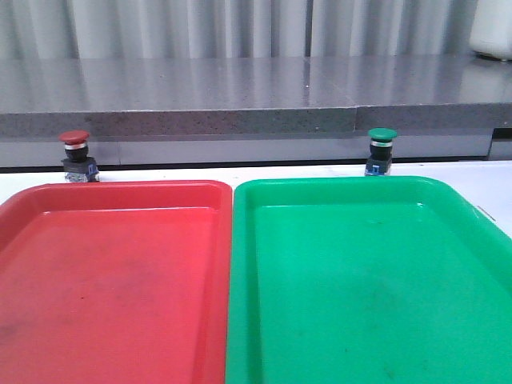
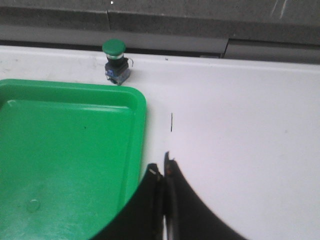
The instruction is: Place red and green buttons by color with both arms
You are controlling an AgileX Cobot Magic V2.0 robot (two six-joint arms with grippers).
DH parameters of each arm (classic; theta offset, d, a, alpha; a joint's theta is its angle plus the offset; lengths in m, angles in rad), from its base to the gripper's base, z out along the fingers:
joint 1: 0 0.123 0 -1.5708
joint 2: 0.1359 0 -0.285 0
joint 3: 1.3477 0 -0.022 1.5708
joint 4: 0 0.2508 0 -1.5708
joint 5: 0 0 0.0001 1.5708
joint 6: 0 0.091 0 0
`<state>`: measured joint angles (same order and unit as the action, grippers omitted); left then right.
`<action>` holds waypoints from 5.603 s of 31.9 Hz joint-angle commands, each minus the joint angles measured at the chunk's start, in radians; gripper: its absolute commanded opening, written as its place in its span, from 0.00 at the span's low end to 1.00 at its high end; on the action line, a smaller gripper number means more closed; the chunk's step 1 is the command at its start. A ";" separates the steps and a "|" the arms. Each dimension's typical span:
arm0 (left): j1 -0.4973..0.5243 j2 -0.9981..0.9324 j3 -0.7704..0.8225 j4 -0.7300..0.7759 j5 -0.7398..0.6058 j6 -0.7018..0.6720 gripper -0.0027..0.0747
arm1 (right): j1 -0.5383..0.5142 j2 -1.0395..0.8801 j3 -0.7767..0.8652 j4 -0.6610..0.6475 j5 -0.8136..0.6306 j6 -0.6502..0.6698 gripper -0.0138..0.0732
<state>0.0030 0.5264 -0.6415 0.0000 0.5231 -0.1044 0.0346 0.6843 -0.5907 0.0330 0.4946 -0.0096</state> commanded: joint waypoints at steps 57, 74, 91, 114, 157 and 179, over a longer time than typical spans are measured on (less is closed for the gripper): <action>-0.090 1.436 -0.938 0.018 -0.076 0.054 0.70 | -0.004 0.057 -0.032 -0.008 -0.085 -0.012 0.81; -0.087 1.537 -1.006 -0.014 -0.090 0.054 0.55 | -0.004 0.057 -0.032 -0.008 -0.085 -0.012 0.81; -0.087 1.401 -1.008 -0.016 0.026 0.054 0.31 | -0.004 0.057 -0.032 -0.008 -0.086 -0.012 0.81; -0.228 0.824 -0.503 -0.029 -0.042 0.054 0.30 | -0.004 0.057 -0.032 -0.008 -0.085 -0.012 0.81; -0.383 0.880 -0.069 -0.059 -0.410 0.054 0.30 | -0.004 0.057 -0.032 -0.008 -0.085 -0.012 0.81; -0.383 0.967 -0.069 -0.069 -0.447 0.054 0.65 | -0.004 0.057 -0.032 -0.008 -0.085 -0.012 0.81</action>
<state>-0.3732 1.5264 -0.6831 -0.0582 0.1359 -0.0500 0.0346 0.7405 -0.5907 0.0330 0.4840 -0.0100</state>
